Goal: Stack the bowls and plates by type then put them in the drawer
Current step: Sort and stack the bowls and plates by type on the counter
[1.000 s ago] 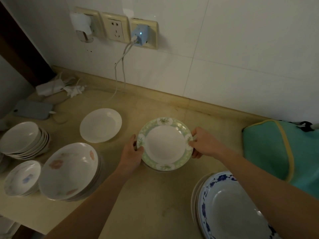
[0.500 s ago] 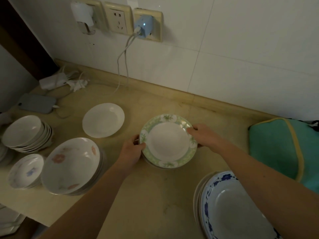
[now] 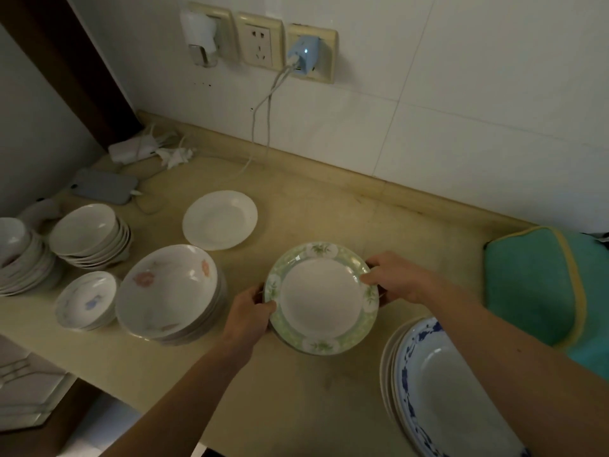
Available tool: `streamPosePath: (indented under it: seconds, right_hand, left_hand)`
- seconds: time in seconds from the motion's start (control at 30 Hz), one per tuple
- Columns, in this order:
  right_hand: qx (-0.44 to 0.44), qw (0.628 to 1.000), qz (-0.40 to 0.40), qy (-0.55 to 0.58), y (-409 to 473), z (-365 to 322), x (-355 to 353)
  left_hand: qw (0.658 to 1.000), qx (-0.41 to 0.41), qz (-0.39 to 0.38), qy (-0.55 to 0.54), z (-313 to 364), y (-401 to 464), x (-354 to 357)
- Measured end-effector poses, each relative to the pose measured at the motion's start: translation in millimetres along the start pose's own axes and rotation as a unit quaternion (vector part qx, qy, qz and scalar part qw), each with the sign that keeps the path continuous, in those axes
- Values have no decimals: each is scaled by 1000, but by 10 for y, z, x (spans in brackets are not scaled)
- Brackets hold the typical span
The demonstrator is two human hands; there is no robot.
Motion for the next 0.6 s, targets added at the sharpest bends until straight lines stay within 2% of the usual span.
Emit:
streamPosePath:
  seconds: [0.23,0.37,0.43,0.5,0.53,0.6]
  right_hand:
    - [24,998,-25,-53,-130,27,176]
    - [18,997,-9,-73,-181,-20,209]
    - [18,996,2,-82,-201,-30,219]
    - [19,997,10,-78,-225,-29,231]
    - [18,997,18,-72,-230,-41,230]
    - [14,996,47,-71,-247,-91,215]
  left_hand:
    - [1000,5,-3,2,-82,-302,-157]
    - [995,26,-9,99,28,-465,-196]
    - [962,72,-9,265,226,-584,-204]
    - [898,119,-11,424,449,-788,-195]
    - [880,141,-19,453,591,-893,-195]
    - [866,195,-36,459,944,-1039,-213]
Point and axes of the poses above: each hand's wrist, its own y-axis towards the middle knuckle, its own x-axis out of the palm, z = x × y, the point moved 8 cm from there along y, towards the middle knuckle, and after that the axes turned 7 degrees about -y, right-handed, at the moved point
